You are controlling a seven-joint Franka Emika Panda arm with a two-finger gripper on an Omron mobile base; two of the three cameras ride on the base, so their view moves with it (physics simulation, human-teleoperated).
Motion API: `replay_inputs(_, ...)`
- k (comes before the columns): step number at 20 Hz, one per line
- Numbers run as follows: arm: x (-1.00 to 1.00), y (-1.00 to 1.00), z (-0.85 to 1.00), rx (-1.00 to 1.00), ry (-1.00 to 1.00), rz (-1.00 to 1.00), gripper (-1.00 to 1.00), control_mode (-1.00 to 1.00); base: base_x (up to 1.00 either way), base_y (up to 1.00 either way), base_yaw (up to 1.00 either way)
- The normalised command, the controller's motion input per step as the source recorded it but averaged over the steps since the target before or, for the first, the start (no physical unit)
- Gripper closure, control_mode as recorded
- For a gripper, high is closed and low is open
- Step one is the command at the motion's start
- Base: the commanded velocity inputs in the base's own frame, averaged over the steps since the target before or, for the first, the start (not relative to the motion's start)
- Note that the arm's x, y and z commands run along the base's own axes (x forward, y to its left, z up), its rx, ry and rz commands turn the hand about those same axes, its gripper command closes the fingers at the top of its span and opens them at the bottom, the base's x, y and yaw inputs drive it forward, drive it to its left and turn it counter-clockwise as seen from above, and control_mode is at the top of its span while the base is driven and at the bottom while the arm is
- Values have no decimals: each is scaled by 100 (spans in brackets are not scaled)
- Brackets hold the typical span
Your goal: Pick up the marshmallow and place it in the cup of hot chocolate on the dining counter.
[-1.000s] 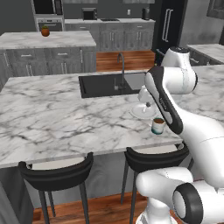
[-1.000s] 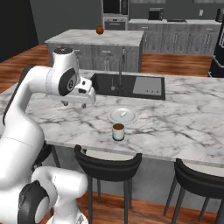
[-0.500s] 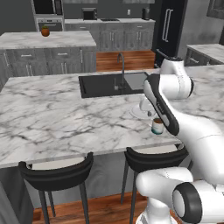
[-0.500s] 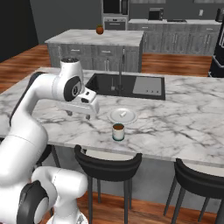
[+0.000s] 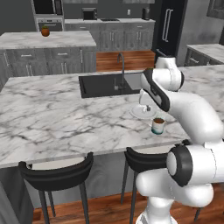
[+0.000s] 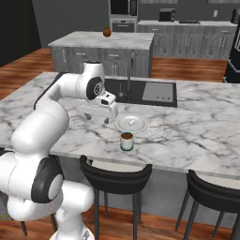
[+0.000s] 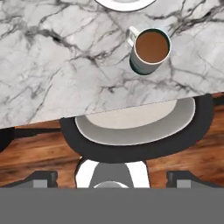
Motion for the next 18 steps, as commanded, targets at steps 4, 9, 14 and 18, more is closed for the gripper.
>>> replay_inputs(4,66,-24,-46,0,3,0,-100,-100,0,0,0)
replay_inputs(9,59,-29,-39,0,0,0,-100,-100,0,0,0)
replay_inputs(14,53,-28,-32,0,0,0,-100,-100,0,0,0)
replay_inputs(18,51,-8,-34,0,0,-3,-100,-100,0,0,0)
